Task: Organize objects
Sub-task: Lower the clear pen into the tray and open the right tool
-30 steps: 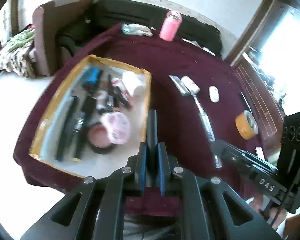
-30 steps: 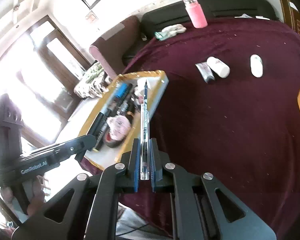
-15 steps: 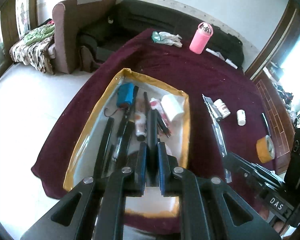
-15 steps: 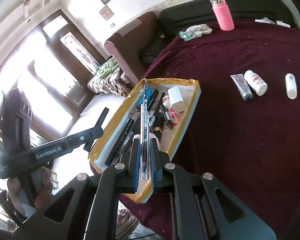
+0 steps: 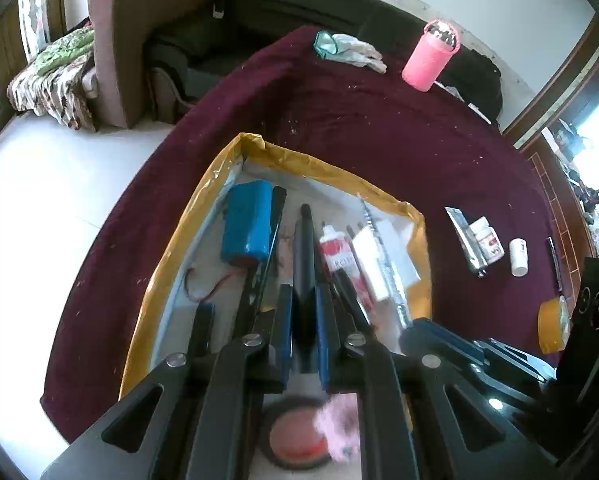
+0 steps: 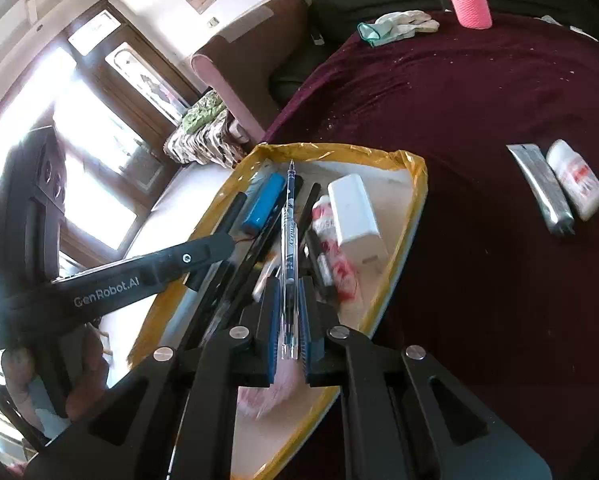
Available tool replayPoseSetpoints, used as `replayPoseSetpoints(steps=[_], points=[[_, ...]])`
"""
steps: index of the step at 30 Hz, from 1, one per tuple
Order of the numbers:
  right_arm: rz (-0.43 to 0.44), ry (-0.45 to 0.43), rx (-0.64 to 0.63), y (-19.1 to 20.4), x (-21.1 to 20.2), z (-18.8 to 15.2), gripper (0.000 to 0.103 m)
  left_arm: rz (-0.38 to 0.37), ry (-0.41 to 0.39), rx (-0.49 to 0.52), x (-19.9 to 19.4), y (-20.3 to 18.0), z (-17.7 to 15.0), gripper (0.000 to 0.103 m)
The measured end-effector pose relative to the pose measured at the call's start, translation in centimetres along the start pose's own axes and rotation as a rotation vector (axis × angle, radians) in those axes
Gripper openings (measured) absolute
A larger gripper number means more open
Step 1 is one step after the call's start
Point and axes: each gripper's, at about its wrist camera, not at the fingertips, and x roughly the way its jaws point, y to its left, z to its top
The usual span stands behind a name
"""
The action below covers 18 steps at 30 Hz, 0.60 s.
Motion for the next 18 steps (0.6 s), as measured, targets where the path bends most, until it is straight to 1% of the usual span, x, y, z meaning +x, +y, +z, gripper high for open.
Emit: replayPoseSetpoints(steps=[2, 6, 11, 14, 18], points=[[-0.007, 0.023, 0.0, -0.4, 1.2, 0.5, 0.007, -0.003, 0.004, -0.003, 0.9, 0.1, 0.4, 0.008], [-0.037, 0.038, -0.005, -1.0, 2.5, 0.9, 0.007, -0.007, 0.029, -0.007, 2.6, 0.2, 0.6, 0.008], [-0.05, 0.06, -0.002, -1.8, 3.3, 1.0, 0.007, 0.0, 0.047, -0.013, 3.9, 0.7, 0.6, 0.008], [-0.07, 0.054, -0.031, -1.4, 3.3, 0.8, 0.007, 0.006, 0.058, -0.024, 4.4, 1.1, 0.5, 0.009], [-0.089, 0.053, -0.057, -1.1, 3.2, 0.7, 0.007, -0.003, 0.054, -0.033, 4.3, 1.2, 0.3, 0.008]])
